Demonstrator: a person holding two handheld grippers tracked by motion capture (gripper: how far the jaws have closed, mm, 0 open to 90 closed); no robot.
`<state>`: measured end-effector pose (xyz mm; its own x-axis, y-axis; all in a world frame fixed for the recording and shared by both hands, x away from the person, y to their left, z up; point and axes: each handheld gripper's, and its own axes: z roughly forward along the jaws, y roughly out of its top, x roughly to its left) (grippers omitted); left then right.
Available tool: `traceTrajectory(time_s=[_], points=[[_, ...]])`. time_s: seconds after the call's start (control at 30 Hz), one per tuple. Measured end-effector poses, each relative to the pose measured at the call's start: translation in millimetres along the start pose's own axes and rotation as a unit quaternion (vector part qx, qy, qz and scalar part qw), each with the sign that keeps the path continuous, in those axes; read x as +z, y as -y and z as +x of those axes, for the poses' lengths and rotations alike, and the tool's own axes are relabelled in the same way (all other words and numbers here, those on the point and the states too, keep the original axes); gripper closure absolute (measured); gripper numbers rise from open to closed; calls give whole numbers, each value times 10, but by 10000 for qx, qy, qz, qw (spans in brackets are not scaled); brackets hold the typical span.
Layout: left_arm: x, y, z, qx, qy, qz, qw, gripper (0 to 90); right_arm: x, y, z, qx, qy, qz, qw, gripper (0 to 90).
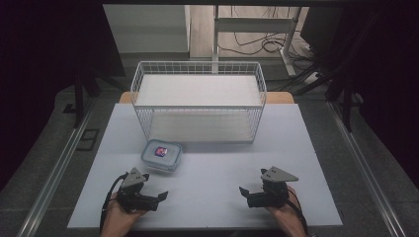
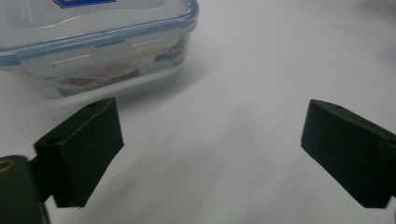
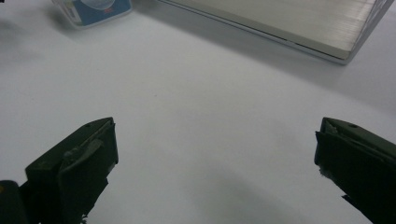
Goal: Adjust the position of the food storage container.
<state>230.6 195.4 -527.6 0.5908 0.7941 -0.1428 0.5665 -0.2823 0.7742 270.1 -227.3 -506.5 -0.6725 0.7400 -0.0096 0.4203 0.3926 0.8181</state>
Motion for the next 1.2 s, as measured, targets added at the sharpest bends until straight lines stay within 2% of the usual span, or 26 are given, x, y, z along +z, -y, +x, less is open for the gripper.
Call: traceTrajectory(time_s=[0.2, 0.3, 0.47, 0.5, 0.53, 0.63, 0.77, 0.8, 0.83, 0.9, 0.93, 0.97, 1.03, 1.07, 1.1, 1.13, 1.2], points=[[-49, -51, 37, 128, -214, -45, 9997, 201, 14, 1, 15, -17, 15, 59, 10000, 0], [-62, -85, 112, 206, -327, -13, 9993, 318, 21, 2, 19, -21, 18, 89, 10000, 0], [-97, -160, 319, -46, -459, -151, 9988, 498, 31, 6, 28, -45, 22, 171, 9998, 0], [-97, -160, 319, -46, -459, -151, 9988, 537, 31, 6, 28, -45, 22, 171, 9998, 0], [-112, -182, 398, -151, -484, -182, 9985, 576, 37, 4, 34, -33, 16, 186, 9998, 0], [-131, -205, 510, -304, -520, -212, 9980, 680, 47, 0, 37, -24, 26, 188, 9998, 0], [-144, -231, 594, -271, -646, -226, 9973, 804, 66, -10, 36, 36, 22, 147, 9999, 0], [-147, -254, 662, -221, -764, -238, 9966, 841, 70, -12, 36, 40, 24, 146, 9999, 0], [-139, -265, 700, -227, -790, -255, 9963, 870, 74, -12, 38, 42, 24, 152, 9999, 0], [-111, -283, 788, -292, -802, -282, 9959, 900, 85, -11, 39, 32, 25, 182, 9998, 0], [-111, -283, 788, -292, -802, -282, 9959, 900, 90, -11, 39, 20, 19, 197, 9998, 0], [-71, -303, 864, -332, -892, -296, 9950, 900, 95, -10, 40, 10, 14, 220, 9998, 0], [-28, -323, 927, -364, -1012, -314, 9937, 900, 107, -6, 46, -14, -1, 271, 9996, 0], [-28, -323, 927, -364, -1012, -314, 9937, 900, 116, -4, 52, -26, -8, 274, 9996, 0], [17, -341, 975, -373, -1158, -296, 9921, 900, 120, -4, 56, -48, -16, 279, 9996, 0], [17, -341, 975, -373, -1158, -296, 9921, 900, 120, -4, 56, -48, -16, 279, 9996, 0], [106, -363, 1038, -388, -1305, -209, 9905, 900, 133, -7, 67, -84, -33, 275, 9996, 0]])
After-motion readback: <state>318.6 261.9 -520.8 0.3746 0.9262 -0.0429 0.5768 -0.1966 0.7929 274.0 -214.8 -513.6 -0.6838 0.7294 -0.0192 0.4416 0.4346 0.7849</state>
